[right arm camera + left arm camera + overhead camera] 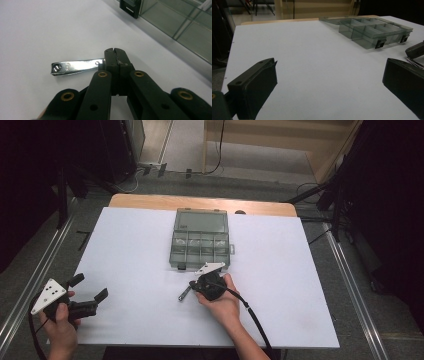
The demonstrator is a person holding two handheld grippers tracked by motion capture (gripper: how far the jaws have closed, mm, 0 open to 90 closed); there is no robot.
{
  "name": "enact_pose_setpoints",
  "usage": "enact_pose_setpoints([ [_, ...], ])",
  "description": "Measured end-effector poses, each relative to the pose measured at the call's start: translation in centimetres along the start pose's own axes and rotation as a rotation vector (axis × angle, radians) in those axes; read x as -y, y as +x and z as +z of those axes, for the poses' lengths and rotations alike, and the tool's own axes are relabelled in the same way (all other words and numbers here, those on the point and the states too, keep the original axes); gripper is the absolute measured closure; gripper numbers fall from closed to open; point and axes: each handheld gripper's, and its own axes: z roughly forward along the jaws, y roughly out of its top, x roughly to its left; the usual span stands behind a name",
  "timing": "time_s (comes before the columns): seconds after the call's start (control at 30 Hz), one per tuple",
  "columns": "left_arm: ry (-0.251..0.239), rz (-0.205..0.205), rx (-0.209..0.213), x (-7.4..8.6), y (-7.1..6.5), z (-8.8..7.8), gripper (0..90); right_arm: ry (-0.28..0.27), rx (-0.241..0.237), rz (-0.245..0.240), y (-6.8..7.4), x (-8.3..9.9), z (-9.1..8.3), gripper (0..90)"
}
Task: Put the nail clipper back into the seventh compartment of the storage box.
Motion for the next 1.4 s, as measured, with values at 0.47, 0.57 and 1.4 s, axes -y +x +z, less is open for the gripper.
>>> enact_pose_setpoints([
  [0.47, -0.005, -0.007, 0.001, 0.0, 0.0, 0.0, 0.0, -0.005, -0.011, -0.005, 0.5, -1.1, 1.1, 90.0],
  [0.57, -0.005, -0.006, 0.001, 0.0, 0.0, 0.0, 0.0, -0.001, -0.013, -0.001, 0.6, -1.3, 1.3, 90.0],
  [1.4, -0.007, -0.007, 0.006, 0.0, 0.1, 0.0, 0.0, 0.010, -0.036, -0.056, 2.1, -2.9, 2.8, 90.0],
])
